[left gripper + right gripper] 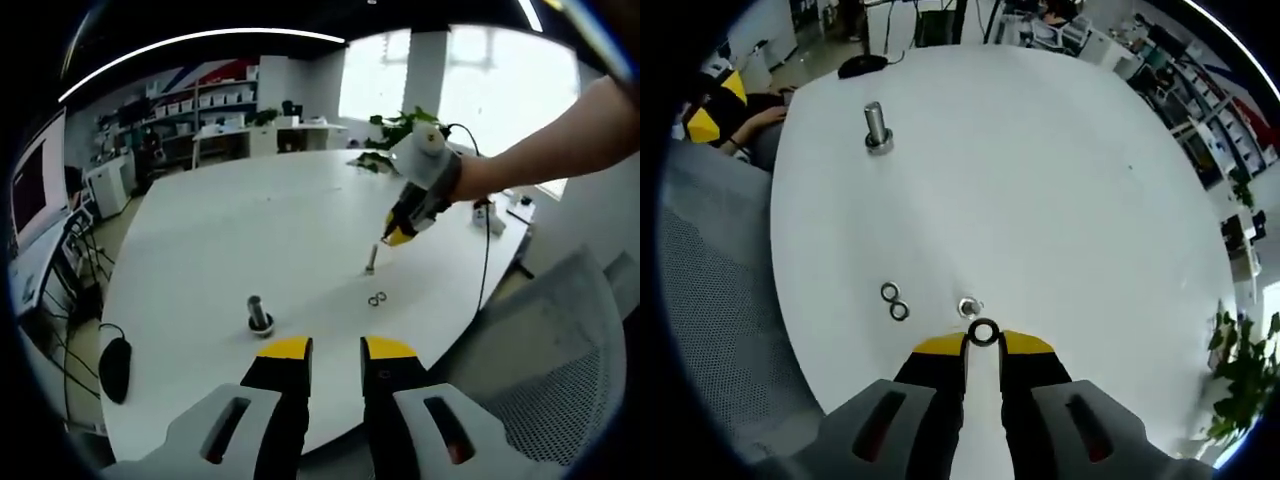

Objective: Place the washer onto the threaded stud by aligning its center hole with the stud, sliding it down to the base, and recovering from edge contact or off-axis alignment until the washer reaches the visible bottom stop.

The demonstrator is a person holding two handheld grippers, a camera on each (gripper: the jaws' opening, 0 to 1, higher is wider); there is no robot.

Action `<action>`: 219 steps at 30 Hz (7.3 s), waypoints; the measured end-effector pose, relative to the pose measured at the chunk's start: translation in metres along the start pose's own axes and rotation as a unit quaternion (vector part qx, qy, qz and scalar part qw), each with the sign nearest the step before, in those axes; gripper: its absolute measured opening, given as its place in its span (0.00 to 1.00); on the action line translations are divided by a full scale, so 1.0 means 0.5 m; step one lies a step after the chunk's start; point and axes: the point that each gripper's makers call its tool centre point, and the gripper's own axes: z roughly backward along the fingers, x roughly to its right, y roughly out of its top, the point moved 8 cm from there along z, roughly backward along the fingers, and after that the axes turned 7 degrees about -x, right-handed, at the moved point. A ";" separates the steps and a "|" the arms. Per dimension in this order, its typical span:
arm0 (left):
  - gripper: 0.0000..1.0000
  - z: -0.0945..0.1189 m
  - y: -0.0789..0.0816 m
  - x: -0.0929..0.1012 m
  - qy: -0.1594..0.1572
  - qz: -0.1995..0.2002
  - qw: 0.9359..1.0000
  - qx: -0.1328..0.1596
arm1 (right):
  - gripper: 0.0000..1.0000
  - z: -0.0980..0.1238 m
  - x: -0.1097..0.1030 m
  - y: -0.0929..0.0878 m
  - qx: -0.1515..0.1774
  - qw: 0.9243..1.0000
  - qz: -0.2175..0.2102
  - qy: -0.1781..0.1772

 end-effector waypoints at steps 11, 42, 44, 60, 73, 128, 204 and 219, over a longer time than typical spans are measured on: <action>0.17 0.001 -0.001 0.000 0.002 -0.001 1.000 -0.001 | 0.14 -0.018 -0.007 0.015 -0.004 1.000 0.017 0.002; 0.16 -0.002 -0.006 -0.002 0.003 0.007 1.000 -0.010 | 0.14 -0.107 -0.009 0.001 -0.040 0.998 -0.021 0.033; 0.16 -0.002 -0.007 -0.003 0.004 0.007 1.000 -0.011 | 0.14 -0.117 -0.012 -0.003 -0.041 0.998 -0.029 0.039; 0.16 -0.002 -0.008 -0.008 0.012 0.011 1.000 -0.015 | 0.14 -0.115 -0.016 -0.016 -0.035 0.997 -0.052 0.052; 0.16 -0.002 -0.007 -0.005 0.013 0.005 1.000 -0.015 | 0.19 -0.086 -0.080 -0.027 0.022 0.993 -0.067 0.094; 0.16 -0.001 -0.008 -0.007 0.019 0.003 1.000 -0.017 | 0.16 -0.124 -0.128 0.007 -0.076 0.991 0.041 0.106; 0.15 0.003 -0.007 -0.010 0.026 0.000 1.000 -0.011 | 0.14 -0.018 -0.008 0.006 0.002 0.998 -0.056 0.023; 0.15 0.000 -0.010 -0.010 0.030 -0.002 0.999 -0.020 | 0.14 -0.035 -0.001 0.017 0.007 0.998 -0.060 0.031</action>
